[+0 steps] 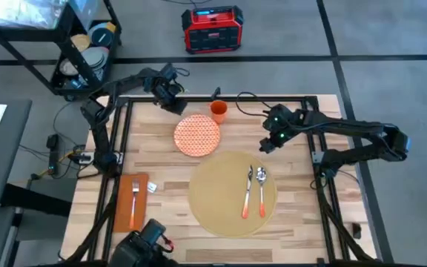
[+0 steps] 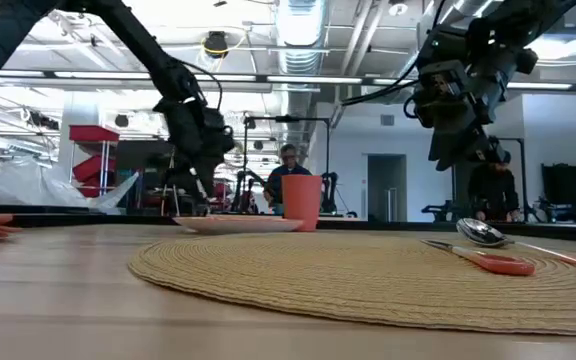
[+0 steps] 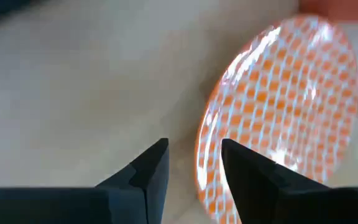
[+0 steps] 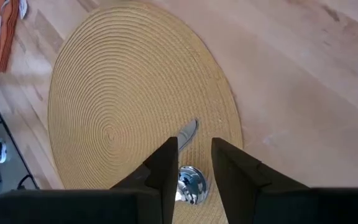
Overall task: Set table place
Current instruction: Put the orange plate on the brown placemat to the left of the table knife
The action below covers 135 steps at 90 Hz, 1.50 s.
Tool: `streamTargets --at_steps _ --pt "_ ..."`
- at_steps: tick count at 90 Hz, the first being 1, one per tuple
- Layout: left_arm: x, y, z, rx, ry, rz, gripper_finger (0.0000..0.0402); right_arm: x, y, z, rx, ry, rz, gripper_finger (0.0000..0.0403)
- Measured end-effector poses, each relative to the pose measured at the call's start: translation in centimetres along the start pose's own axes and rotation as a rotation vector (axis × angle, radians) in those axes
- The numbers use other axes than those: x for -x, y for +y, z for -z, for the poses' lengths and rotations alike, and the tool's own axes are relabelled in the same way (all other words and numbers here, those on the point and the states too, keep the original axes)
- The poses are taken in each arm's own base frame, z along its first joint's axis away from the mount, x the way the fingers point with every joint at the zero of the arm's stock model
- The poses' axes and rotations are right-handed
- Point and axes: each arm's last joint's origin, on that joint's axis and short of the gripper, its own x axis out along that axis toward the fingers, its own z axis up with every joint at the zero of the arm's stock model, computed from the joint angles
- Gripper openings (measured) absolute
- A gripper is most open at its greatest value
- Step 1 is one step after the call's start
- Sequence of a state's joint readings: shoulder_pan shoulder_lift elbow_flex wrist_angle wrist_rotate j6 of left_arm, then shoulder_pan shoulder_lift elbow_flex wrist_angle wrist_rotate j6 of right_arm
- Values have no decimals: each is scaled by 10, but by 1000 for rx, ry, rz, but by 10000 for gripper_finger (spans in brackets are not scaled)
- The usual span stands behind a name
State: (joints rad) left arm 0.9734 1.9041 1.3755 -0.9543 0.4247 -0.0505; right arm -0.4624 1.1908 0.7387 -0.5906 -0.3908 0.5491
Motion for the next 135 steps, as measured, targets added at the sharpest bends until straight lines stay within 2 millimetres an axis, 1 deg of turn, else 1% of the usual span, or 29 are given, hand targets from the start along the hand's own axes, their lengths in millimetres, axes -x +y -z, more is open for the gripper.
streamTargets --at_steps 10,23,33,50,60,69,85,100,105,110,114,118,124,127,135 --pt "-4 8 2 11 -6 13 133 -1 2 2 7 7 -3 87" --pt "-13 12 4 29 -28 115 133 -2 4 3 -6 13 -6 87" --pt "-22 16 12 44 -2 117 133 -2 4 3 -19 13 -6 87" --pt "-34 21 19 68 1 107 133 -2 4 2 -26 10 -8 87" --pt "-39 19 25 71 27 150 133 -2 4 2 -25 10 -8 87" --pt "-47 15 29 65 40 156 133 -2 4 2 -25 8 -9 87" --pt "-60 9 35 85 28 213 133 -2 4 2 -24 7 -10 87" --pt "-74 2 38 121 2 325 134 -2 4 2 -24 6 -10 87" --pt "-76 0 38 123 -4 326 131 -2 4 2 -24 7 -10 87" --pt "-76 0 37 121 -5 325 123 -2 4 2 -23 5 -11 87" --pt "-76 0 37 122 -4 325 109 -2 4 2 -23 4 -11 87" --pt "-76 0 37 127 -4 322 86 -2 4 2 -23 4 -11 87" --pt "-77 0 38 133 -2 320 34 -2 4 2 -23 4 -11 87" --pt "-77 0 38 132 -1 328 20 -2 4 2 -23 4 -11 87" --pt "-76 -1 37 125 -3 344 9 -2 4 2 -23 3 -11 87"
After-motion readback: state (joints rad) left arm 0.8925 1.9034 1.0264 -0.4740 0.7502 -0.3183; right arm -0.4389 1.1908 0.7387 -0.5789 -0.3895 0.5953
